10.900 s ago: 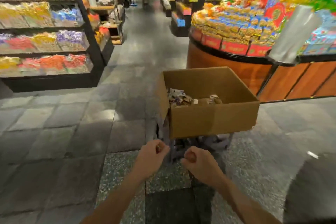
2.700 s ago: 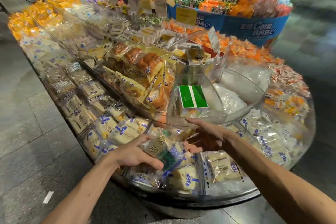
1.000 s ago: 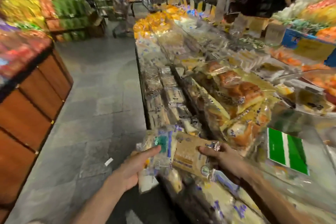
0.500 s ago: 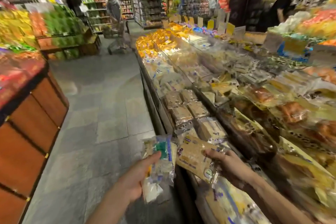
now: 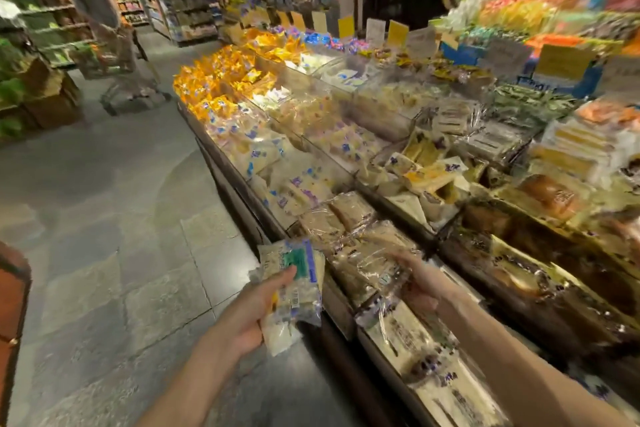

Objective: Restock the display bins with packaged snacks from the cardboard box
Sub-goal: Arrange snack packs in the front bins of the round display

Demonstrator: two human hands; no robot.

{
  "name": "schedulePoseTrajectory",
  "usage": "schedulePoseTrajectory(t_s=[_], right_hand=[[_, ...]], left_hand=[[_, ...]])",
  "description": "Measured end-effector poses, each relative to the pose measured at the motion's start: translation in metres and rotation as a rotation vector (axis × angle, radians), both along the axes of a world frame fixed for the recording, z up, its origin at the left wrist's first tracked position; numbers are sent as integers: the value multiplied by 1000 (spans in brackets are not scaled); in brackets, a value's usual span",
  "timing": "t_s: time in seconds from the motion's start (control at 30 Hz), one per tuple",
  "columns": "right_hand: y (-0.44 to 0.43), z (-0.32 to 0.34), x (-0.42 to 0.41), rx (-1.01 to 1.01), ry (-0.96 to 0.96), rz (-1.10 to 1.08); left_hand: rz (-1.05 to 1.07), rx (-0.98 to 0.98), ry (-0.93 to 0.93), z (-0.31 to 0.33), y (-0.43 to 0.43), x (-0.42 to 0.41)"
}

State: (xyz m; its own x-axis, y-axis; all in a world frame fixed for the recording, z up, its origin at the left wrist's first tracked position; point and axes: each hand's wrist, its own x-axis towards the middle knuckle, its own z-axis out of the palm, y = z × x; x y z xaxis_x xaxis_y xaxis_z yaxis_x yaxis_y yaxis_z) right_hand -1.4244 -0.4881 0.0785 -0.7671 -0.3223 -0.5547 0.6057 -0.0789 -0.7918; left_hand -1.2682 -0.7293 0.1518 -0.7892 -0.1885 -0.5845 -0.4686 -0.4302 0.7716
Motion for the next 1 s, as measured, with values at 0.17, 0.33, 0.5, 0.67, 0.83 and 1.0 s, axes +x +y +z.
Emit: schedulePoseTrajectory(t_s=[0.17,0.33,0.5,0.67,0.83,1.0], right_hand=[[-50,3,-59,-22,-66,-235],[-98,-8,-113,32,-77,-354],[-133,-22,-155,135,-92,-519],[-153,-34,-177,544,-66,-592],[-173,-36,-177,976,14,-498],[-181,-44,-173,1106,-15,-441]], left_hand=[[-123,1,-1,-6,-49,-77],[-296,15,-29,-25,-102,-156],[-488,10,-53,-35,-162,-229],[-664,-49,-77,-42,-191,-284],[-792,-65,-73,-55,-199,-322],[-872,-26,-101,-45,-187,-338]])
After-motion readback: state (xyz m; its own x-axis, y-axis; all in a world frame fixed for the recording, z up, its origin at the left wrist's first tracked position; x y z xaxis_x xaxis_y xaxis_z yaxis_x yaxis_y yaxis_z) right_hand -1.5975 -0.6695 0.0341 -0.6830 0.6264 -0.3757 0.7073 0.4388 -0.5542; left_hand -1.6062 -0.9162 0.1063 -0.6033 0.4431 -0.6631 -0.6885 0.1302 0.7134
